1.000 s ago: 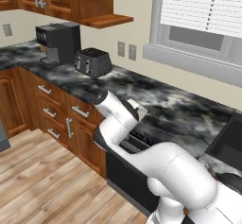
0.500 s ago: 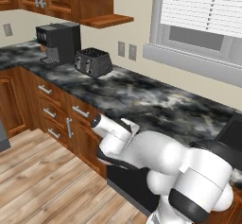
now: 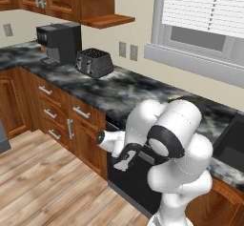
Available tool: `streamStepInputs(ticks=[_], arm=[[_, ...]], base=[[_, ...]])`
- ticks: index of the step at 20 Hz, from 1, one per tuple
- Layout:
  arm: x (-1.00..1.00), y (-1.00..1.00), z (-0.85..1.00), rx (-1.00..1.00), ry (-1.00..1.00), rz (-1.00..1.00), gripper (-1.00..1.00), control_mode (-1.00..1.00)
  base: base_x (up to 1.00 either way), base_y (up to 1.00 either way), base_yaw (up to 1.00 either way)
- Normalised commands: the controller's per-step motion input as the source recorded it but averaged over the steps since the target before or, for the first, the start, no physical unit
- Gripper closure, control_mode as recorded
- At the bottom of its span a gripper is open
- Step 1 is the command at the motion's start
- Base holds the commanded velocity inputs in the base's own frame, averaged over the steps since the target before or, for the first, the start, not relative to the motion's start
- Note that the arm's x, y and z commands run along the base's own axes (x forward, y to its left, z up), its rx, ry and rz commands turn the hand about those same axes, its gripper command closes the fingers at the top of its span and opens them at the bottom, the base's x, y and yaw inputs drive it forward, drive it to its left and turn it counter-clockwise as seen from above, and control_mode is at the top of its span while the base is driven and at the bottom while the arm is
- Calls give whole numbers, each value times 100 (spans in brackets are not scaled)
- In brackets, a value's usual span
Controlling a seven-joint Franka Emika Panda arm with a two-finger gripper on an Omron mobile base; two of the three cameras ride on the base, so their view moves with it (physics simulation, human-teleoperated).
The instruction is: Open the dishwasher door and pull out the top rack.
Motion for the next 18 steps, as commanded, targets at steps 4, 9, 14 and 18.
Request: streamStepInputs(ticks=[4, 9, 14, 18], arm=[[55, -28, -62, -21, 17, 3, -100, -100], [50, -17, -47, -25, 1, 5, -100, -100], [42, -2, -40, -22, 0, 2, -100, -100], [42, -10, -7, -12, -1, 0, -100, -100]], base=[[0, 0, 0], [0, 0, 0], [0, 0, 0], [0, 0, 0]])
